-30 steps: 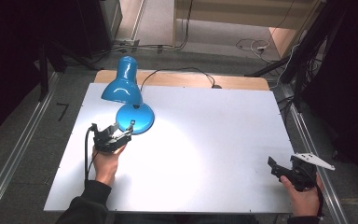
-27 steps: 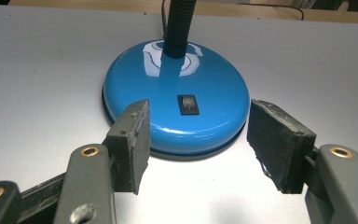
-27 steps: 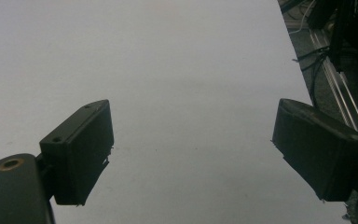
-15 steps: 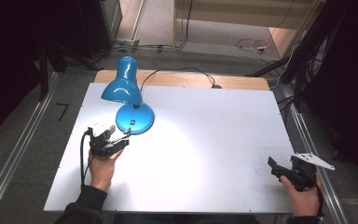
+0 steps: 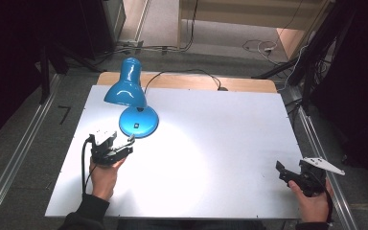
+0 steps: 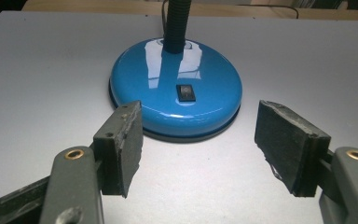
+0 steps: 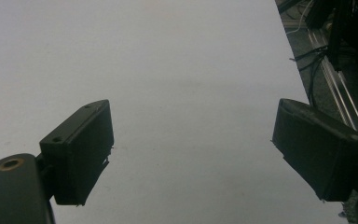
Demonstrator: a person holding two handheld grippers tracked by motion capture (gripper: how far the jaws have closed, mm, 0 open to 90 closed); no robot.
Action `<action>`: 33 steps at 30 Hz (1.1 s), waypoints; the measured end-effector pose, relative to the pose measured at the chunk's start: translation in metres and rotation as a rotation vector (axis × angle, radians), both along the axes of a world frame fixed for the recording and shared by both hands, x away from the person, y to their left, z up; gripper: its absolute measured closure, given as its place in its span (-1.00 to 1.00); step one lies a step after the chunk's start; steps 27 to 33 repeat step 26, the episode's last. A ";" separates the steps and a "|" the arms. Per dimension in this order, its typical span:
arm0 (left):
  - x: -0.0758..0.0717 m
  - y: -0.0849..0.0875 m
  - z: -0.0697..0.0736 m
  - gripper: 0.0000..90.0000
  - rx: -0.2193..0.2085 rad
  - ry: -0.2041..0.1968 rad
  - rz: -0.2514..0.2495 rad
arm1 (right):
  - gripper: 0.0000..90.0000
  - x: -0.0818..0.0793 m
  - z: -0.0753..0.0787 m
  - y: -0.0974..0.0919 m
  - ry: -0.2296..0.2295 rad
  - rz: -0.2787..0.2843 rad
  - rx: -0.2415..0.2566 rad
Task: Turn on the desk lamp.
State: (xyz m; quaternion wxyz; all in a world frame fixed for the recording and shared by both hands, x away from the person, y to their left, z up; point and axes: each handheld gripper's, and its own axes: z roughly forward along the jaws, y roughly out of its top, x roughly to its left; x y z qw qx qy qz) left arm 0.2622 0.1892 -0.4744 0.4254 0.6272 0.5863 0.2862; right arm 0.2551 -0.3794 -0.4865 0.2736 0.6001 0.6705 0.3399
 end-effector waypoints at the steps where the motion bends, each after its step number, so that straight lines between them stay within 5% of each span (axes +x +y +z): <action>1: -0.002 0.000 0.000 -0.28 0.002 -0.001 0.004 | -0.75 0.000 0.000 0.000 0.000 0.000 -0.001; 26: -0.059 0.029 -0.007 -0.45 0.042 0.019 0.063 | -0.75 0.001 -0.001 -0.003 0.006 -0.001 0.001; 33: -0.059 0.029 -0.007 -0.45 0.042 0.019 0.063 | -0.75 0.001 -0.001 -0.003 0.006 -0.001 0.001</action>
